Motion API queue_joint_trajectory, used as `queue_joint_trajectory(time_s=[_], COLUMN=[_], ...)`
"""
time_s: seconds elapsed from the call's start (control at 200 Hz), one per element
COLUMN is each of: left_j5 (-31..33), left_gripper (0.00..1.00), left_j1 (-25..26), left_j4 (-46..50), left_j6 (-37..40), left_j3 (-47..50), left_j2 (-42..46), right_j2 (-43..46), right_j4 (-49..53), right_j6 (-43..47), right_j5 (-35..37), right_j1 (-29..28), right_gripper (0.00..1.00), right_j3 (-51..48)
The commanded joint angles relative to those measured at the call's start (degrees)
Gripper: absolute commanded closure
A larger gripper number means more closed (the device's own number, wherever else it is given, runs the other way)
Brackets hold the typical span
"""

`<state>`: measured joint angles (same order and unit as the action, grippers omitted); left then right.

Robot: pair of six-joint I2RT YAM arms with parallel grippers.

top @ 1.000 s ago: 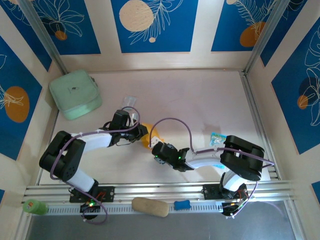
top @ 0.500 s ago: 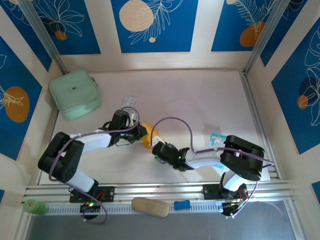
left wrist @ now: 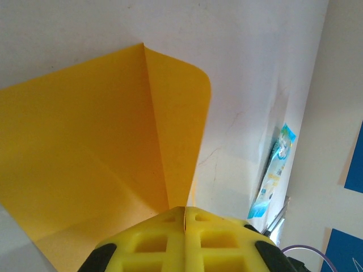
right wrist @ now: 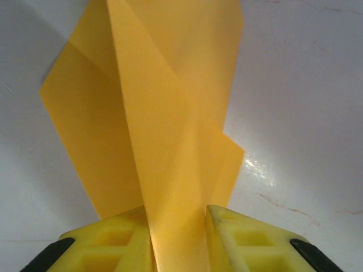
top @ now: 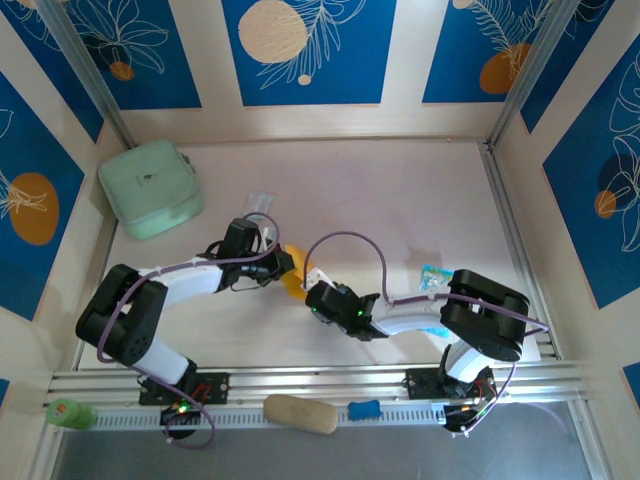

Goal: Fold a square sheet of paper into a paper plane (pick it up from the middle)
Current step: Perform the fourth fold on the wing at the bottom-center of the table.

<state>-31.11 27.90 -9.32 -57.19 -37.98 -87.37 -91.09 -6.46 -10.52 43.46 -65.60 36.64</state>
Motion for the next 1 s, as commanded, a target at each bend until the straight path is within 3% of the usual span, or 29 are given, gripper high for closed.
queue_joint_trajectory(time_s=[0.0, 0.26, 0.44, 0.72, 0.995], left_j5=[-1.2, -1.4, -1.4, -1.2, -1.1], left_gripper=[1.00, 1.00, 1.00, 0.99, 0.97], left_j1=[0.0, -0.1, -0.2, -0.4, -0.5], left_j4=[0.7, 0.2, 0.2, 0.3, 0.5], left_j6=[-0.1, -0.3, -0.2, -0.2, -0.1], left_j3=[-1.2, -1.1, -1.0, -0.9, -0.7], left_j2=[0.2, -0.5, -0.6, -0.6, -0.3], right_j2=[0.6, 1.0, 1.2, 0.8, 1.5], right_j4=[-1.0, -0.6, -1.1, -0.8, -0.6], right_j6=[-0.1, -0.3, -0.3, -1.2, -2.3], right_j5=[-1.1, -2.3, -3.8, -6.2, -9.0], right_j1=[0.2, 0.1, 0.4, 0.5, 1.1], right_gripper=[0.74, 0.74, 0.84, 0.81, 0.88], right_j3=[0.4, 0.7, 0.6, 1.1, 0.7])
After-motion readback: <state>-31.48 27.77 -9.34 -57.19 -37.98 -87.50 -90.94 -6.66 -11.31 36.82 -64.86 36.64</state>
